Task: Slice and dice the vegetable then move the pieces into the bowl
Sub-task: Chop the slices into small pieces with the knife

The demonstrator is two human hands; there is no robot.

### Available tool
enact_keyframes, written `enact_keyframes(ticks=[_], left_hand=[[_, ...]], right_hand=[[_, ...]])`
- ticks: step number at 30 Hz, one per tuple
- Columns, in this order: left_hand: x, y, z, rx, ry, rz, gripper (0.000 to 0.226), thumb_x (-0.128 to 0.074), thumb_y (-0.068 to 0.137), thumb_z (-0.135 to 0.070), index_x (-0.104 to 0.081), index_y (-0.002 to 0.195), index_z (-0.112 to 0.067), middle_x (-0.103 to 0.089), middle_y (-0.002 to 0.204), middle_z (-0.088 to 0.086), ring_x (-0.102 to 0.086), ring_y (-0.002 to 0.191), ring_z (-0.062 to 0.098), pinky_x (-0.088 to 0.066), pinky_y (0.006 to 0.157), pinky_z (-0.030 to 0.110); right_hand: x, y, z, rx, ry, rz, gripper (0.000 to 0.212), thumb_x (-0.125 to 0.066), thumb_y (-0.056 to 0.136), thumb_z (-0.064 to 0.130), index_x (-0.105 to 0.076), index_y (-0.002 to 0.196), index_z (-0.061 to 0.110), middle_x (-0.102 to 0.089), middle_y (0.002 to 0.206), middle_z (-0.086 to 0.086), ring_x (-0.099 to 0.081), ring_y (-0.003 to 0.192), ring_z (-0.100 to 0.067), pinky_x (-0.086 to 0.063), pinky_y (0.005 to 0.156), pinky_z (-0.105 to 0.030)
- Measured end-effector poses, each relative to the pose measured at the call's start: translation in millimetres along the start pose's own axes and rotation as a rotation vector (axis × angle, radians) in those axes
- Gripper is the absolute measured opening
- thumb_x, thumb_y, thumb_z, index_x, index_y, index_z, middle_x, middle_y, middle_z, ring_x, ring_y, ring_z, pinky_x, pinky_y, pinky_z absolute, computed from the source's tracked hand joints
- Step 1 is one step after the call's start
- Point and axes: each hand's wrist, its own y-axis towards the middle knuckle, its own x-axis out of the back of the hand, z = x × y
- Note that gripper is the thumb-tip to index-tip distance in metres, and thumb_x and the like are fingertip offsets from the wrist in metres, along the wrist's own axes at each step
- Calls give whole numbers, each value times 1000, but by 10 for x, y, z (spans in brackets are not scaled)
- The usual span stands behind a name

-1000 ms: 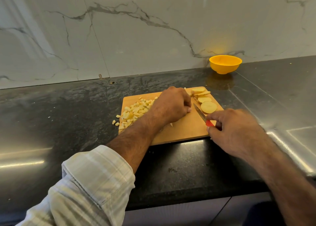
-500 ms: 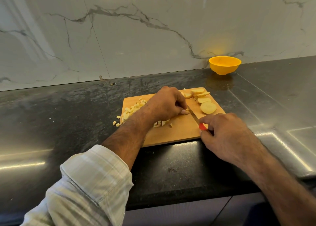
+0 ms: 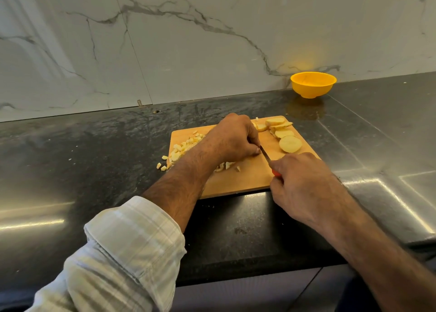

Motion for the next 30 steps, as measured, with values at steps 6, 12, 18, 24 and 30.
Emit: enact_keyframes(ticks=[6, 12, 18, 24, 30], left_hand=[[30, -10, -44, -11, 59, -3, 6, -85, 87, -18, -86, 93, -18, -78, 86, -9, -69, 82, 8, -64, 84, 33], [38, -24, -51, 14, 15, 3, 8, -85, 89, -18, -85, 96, -16, -78, 89, -8, -71, 87, 10, -64, 87, 32], [60, -44, -14, 16, -35, -5, 14, -84, 90, -20, -84, 103, -16, -79, 95, -6, -70, 89, 8, -62, 89, 30], [45, -55, -4, 25, -34, -28, 9, -84, 89, -16, -85, 98, -15, -77, 90, -5, -71, 87, 11, -64, 87, 35], [37, -27, -28, 30, 12, -20, 8, -84, 88, -16, -85, 96, -15, -77, 88, -5, -68, 84, 10, -63, 87, 33]], right_hand=[[45, 130, 246, -16, -34, 42, 13, -63, 98, 27, -50, 96, 27, -51, 92, 6, -52, 91, -15, -43, 72, -28], [19, 154, 88, -45, 48, 3, 31, -63, 97, 26, -67, 128, 27, -57, 96, 8, -53, 85, -10, -46, 71, -25], [47, -10, 37, -43, 73, -3, 35, -60, 101, 30, -65, 136, 27, -64, 116, 4, -60, 103, -14, -59, 85, -32], [-19, 24, 131, -34, 56, -49, 28, -57, 103, 30, -67, 129, 27, -62, 107, 5, -56, 98, -13, -48, 75, -26], [4, 185, 176, -45, 24, -24, 32, -63, 98, 27, -66, 130, 25, -58, 102, 5, -52, 89, -13, -44, 72, -26]])
